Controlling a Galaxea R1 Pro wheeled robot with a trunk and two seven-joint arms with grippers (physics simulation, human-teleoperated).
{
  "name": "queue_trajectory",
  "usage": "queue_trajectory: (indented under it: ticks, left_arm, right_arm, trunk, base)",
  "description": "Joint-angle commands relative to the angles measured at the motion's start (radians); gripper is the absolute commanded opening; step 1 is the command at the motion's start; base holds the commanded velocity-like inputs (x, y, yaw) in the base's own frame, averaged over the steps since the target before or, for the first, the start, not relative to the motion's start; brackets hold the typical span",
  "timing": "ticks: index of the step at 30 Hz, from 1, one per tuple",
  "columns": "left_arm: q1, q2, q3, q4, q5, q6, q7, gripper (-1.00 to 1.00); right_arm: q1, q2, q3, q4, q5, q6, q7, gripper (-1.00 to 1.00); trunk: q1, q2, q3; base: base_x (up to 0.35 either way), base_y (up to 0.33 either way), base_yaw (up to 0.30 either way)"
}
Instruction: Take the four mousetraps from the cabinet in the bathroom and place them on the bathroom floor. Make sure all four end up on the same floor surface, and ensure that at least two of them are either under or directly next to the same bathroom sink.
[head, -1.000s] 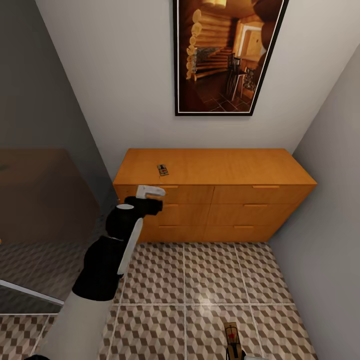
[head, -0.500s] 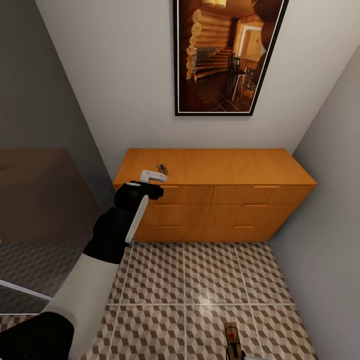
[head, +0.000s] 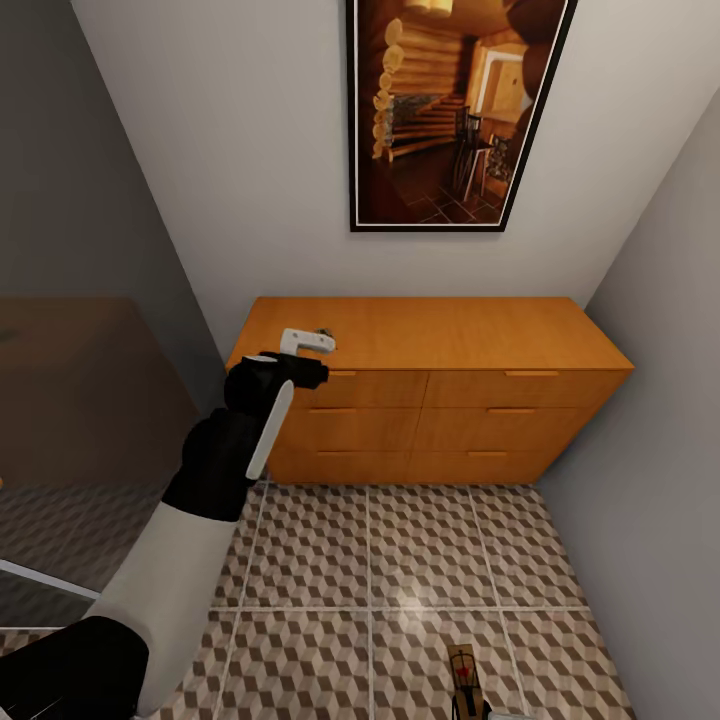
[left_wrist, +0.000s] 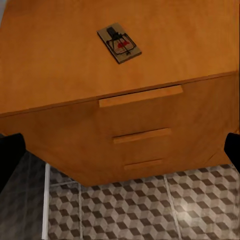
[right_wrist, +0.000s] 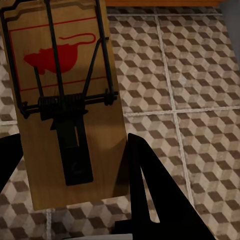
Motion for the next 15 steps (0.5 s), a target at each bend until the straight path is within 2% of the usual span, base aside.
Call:
queue_trajectory:
  ticks: [1, 6, 15]
  left_arm:
    - [-0.001, 0.001, -0.002, -0.021, 0.01, 0.005, 0.005, 1.0]
    - [-0.001, 0.002, -0.01, -0.086, 0.018, 0.006, 0.003, 1.0]
    - [-0.002, 0.005, -0.021, -0.11, 0.02, 0.006, 0.004, 1.0]
  right_arm:
    - [-0.001, 0.0, 0.009, 0.001, -0.008, -0.003, -0.003, -1.0]
    - [-0.001, 0.001, 0.009, 0.001, -0.008, -0.003, -0.003, -1.0]
    - [-0.001, 0.0, 0.009, 0.0, -0.008, -0.004, -0.003, -1.0]
  trunk:
    - [0.001, -0.002, -0.002]
    - [0.001, -0.002, -0.002]
    - [0.001, -0.002, -0.002]
  base:
    - [0.0, 0.0, 0.0]
    - [0.0, 0.0, 0.0]
    - [0.0, 0.0, 0.0]
